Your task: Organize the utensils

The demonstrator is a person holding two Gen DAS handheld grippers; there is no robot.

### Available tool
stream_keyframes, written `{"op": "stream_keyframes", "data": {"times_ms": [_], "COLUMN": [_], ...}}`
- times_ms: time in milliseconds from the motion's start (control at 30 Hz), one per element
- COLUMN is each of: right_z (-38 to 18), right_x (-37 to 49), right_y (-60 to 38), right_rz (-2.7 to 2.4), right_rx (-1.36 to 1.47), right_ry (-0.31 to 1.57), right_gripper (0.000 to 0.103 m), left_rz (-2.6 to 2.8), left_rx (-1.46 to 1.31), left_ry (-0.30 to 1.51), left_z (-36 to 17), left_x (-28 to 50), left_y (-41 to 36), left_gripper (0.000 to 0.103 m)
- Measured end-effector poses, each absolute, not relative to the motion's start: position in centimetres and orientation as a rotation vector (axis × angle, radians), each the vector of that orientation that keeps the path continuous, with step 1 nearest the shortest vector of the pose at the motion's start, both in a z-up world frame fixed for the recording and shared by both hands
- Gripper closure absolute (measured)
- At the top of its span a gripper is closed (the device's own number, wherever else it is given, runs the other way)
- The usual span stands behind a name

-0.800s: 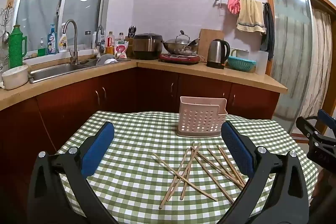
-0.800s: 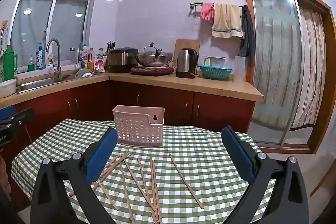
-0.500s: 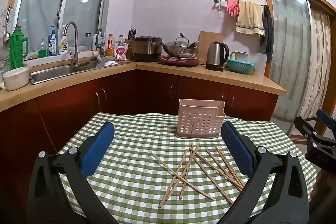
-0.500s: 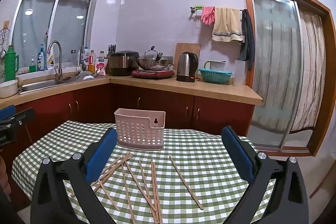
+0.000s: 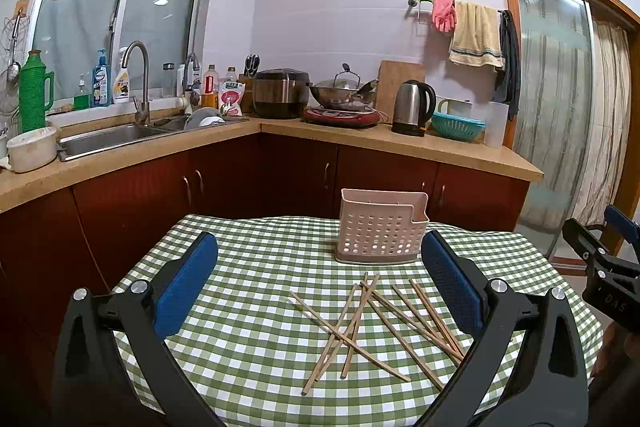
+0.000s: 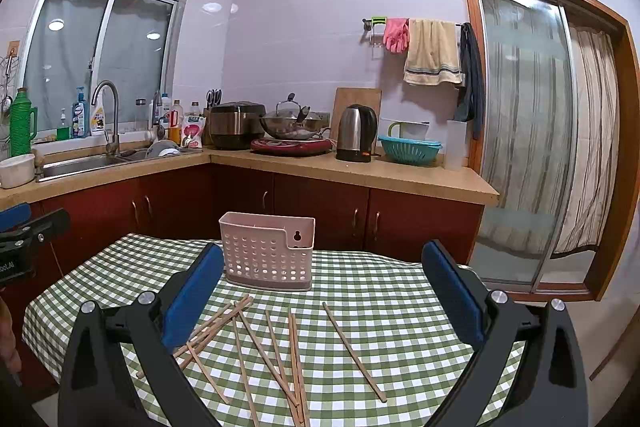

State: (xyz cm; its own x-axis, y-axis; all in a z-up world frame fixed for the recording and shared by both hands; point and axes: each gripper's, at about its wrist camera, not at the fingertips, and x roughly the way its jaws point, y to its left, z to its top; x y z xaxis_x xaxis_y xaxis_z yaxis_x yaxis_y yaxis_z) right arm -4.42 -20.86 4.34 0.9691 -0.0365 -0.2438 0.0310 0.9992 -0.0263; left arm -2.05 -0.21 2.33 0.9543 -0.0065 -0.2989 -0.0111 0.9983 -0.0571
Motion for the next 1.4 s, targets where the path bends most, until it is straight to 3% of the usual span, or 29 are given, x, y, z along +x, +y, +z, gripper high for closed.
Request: {"op": "stream_keyframes", "data": {"times_ms": [1400], "right_z": [3.7], "right_x": [-4.6], "right_y": [-20.6], "right_rz": [-0.034], "right_rx": [-0.024], "right_ry": [0.243], "right_gripper": [0.006], "left_rz": [0.001], "left_rx": [-0.056], "left_ry": [0.307], "left_z": [1.3], "left_x": [-2.1], "left_y": [-0.4], "left_gripper": [0.004]}}
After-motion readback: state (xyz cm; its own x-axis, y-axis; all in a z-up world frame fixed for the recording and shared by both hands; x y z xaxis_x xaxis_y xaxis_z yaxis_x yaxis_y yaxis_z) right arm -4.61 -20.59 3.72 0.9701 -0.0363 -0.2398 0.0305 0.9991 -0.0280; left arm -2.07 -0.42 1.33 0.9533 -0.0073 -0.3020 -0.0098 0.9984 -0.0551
